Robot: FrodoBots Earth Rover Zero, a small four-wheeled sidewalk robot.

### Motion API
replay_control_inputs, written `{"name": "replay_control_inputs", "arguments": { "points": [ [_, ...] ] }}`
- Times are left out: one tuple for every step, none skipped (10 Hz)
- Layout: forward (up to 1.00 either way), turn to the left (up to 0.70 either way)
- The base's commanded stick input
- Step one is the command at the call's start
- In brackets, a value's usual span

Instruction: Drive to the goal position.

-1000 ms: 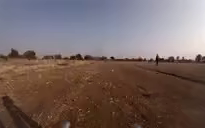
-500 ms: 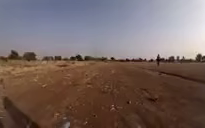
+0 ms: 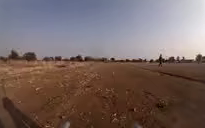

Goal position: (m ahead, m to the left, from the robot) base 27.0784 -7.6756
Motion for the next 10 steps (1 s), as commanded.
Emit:
{"name": "replay_control_inputs", "arguments": {
  "points": [
    [0.50, 0.00],
    [0.50, 0.00],
    [0.50, 0.00],
    [0.50, 0.00],
    [0.50, 0.00],
    [0.50, 0.00],
    [0.50, 0.00],
    [0.50, 0.00],
    [0.50, 0.00],
    [0.50, 0.00]
  ]
}}
